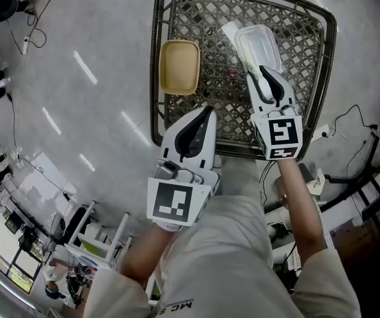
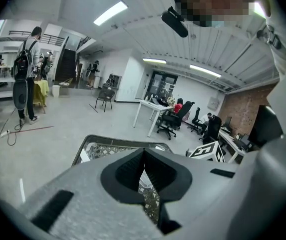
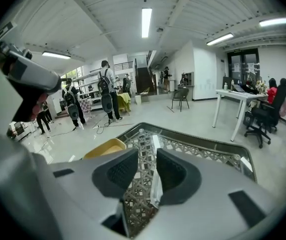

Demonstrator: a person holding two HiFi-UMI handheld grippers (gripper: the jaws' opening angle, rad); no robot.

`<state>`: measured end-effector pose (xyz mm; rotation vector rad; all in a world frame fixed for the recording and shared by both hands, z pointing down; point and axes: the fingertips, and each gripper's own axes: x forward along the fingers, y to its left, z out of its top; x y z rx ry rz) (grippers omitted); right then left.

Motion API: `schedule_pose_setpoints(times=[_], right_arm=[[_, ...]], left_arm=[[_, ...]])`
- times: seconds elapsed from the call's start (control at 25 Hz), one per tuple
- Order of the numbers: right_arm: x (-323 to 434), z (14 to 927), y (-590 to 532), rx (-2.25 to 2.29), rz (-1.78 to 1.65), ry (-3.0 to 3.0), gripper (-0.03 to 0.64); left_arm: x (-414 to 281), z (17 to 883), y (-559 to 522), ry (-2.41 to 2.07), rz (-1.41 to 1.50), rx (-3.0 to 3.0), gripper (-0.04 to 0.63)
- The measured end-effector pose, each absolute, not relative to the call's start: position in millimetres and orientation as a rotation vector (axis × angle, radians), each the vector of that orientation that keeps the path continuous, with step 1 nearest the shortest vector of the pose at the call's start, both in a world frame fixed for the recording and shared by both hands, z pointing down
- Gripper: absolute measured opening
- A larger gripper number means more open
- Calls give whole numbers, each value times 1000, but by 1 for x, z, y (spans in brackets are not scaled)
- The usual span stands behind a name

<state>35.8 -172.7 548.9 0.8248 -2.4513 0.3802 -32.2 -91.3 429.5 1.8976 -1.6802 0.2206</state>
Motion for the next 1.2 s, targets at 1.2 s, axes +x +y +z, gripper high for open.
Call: schedule_pose_setpoints(times=[1.2], right_arm=[[33, 701, -177, 852, 367, -2198, 170]], left_arm=[[-38, 501, -60, -1626, 257, 1840, 25]])
